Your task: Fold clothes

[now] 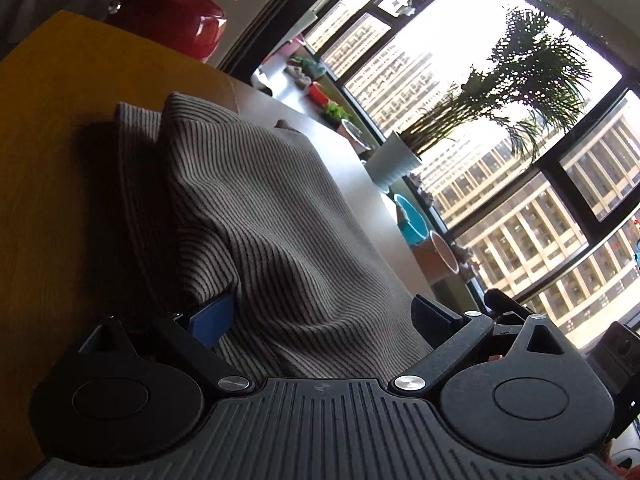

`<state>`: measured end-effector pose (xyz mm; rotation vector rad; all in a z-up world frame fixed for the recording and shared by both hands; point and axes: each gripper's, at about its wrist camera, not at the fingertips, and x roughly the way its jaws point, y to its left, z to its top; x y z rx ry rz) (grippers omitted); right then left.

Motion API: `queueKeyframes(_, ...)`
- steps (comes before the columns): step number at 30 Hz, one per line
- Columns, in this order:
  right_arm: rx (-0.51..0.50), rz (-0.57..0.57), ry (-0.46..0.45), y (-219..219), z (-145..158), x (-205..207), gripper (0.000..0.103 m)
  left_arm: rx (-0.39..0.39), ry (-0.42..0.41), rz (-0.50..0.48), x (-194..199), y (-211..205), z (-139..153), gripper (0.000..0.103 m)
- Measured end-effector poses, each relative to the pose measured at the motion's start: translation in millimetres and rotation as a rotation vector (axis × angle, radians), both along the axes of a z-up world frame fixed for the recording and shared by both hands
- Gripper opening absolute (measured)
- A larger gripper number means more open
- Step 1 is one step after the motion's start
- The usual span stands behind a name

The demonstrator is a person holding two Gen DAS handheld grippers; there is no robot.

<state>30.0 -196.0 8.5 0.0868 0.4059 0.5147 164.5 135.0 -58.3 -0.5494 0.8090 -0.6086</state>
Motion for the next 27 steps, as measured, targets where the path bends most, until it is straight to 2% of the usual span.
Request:
queueKeyframes(1,-0.006,0.009,0.025,1.5,-2.8,7.0,0.047,-0.003,-0.004,0.000,6.7,0.6,-0.7,0.099)
queueKeyframes(6,-0.132,0.079,0.157,27.2,-33.6,22.6,0.045,0.018,-0.017,0.009,39.1,0.0,-0.8,0.099)
queueKeyframes(9,-0.172,0.086,0.156,34.1,-44.4,8.2,0.045,0.067,-0.029,-0.003,32.6,-2.8,5.6,0.099)
queueKeyframes(12,-0.187,0.085,0.161,30.4,-43.9,-2.0,0.045,0.240,-0.093,0.008,5.1,-13.0,17.1,0.099)
queueKeyframes(14,-0.213,0.096,0.168,26.5,-44.0,-5.0,0.045,0.321,-0.181,0.018,-23.0,-19.1,25.7,0.098)
queueKeyframes(17,-0.289,0.127,0.162,27.3,-44.0,-15.5,0.046,0.328,-0.309,0.011,-47.7,-29.5,43.2,0.097)
queueKeyframes(19,-0.328,0.140,0.165,28.5,-45.1,-21.2,0.049,0.282,-0.346,-0.019,-47.3,-39.7,52.6,0.097)
queueKeyframes(21,-0.348,0.138,0.156,30.3,-44.6,-24.7,0.050,0.247,-0.322,-0.052,-34.3,-48.0,53.1,0.098)
queueKeyframes(24,-0.363,0.137,0.153,30.1,-37.1,-27.8,0.050,0.266,-0.140,-0.058,5.7,-51.6,23.7,0.098)
queueKeyframes(27,-0.346,0.139,0.100,27.0,-18.3,-30.9,0.049,0.240,-0.158,-0.086,11.4,-43.1,11.1,0.099)
